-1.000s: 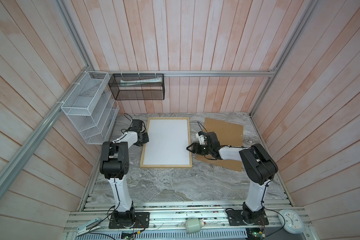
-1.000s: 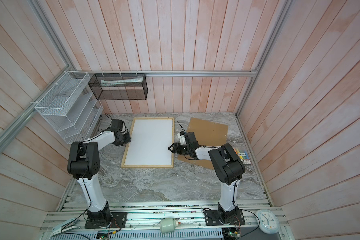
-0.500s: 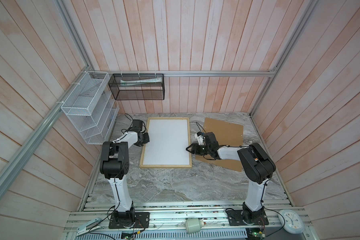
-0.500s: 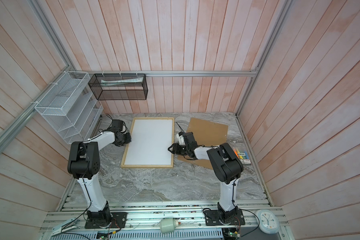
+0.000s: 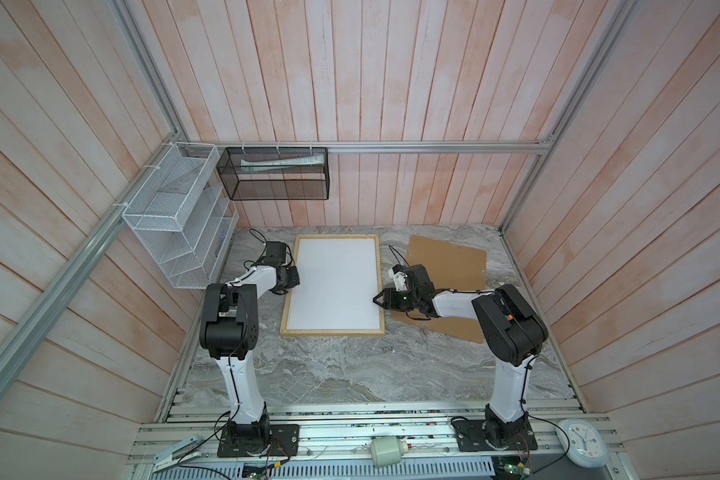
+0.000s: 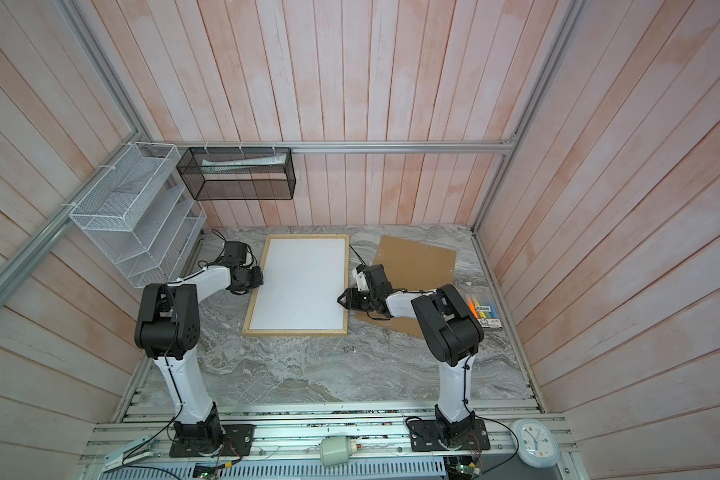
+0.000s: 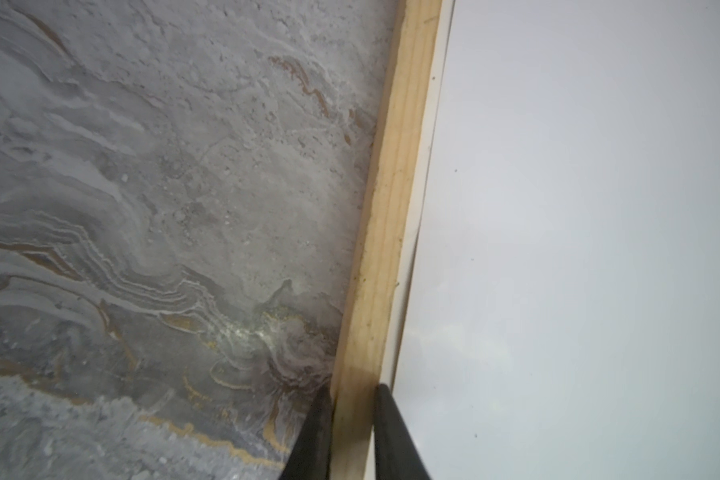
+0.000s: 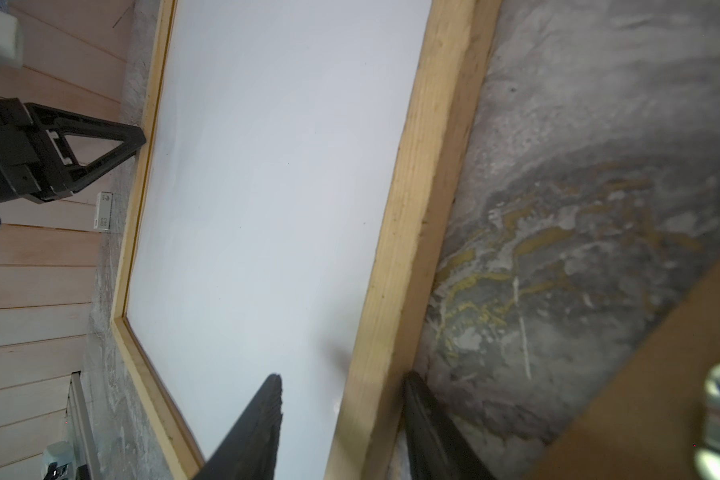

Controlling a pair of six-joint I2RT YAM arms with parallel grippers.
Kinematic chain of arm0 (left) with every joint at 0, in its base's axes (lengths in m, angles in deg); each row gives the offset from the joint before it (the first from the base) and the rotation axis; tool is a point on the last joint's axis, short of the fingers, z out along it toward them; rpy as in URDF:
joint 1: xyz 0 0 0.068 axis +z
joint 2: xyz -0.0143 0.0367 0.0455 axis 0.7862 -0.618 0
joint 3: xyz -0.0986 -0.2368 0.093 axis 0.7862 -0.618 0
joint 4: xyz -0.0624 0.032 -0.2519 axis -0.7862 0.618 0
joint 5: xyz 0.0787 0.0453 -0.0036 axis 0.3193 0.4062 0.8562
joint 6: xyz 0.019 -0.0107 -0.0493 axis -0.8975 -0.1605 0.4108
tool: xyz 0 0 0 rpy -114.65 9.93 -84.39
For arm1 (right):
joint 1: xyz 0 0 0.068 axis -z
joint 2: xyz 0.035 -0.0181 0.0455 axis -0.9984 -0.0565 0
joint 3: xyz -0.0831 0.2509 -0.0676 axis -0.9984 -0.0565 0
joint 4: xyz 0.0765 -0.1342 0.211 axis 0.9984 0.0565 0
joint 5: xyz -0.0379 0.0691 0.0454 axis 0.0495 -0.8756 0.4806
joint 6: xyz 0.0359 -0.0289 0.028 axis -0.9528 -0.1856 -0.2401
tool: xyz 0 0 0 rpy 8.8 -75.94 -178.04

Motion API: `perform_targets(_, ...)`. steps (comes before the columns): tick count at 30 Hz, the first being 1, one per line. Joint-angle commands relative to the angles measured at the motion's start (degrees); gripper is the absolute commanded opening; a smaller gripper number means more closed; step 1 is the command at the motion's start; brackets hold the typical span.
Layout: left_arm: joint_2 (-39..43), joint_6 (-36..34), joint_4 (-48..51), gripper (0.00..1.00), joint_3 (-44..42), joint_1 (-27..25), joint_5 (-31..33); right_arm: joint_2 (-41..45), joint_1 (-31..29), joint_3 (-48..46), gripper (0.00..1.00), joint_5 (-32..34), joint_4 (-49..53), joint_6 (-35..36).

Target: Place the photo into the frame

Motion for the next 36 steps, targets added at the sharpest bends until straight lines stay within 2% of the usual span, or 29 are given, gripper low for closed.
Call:
perform_targets(1,-0.07,2.10,2.92,0.19,-2.79,-2.39,-1.19,1.06,-0.48,-0.01,0.49,1.39,2.19,1.38)
perform_targets(13,3.97,4.22,1.38,0.19,-9.32,-5.55,-0.92,4.26,-0.67,-4.62,0.46,0.20,-0.25,0.77)
perform_targets(21,5.31,4.81,1.41,0.19,-10.29,-5.86,0.20,6.36,-2.38,-7.89,0.46,0.38,-1.77,0.24)
perform_targets(36,6.87,4.44,4.05,0.33,-7.41,-5.79,2.65,5.48,-3.72,-5.10,0.46,0.48,-0.14,1.12)
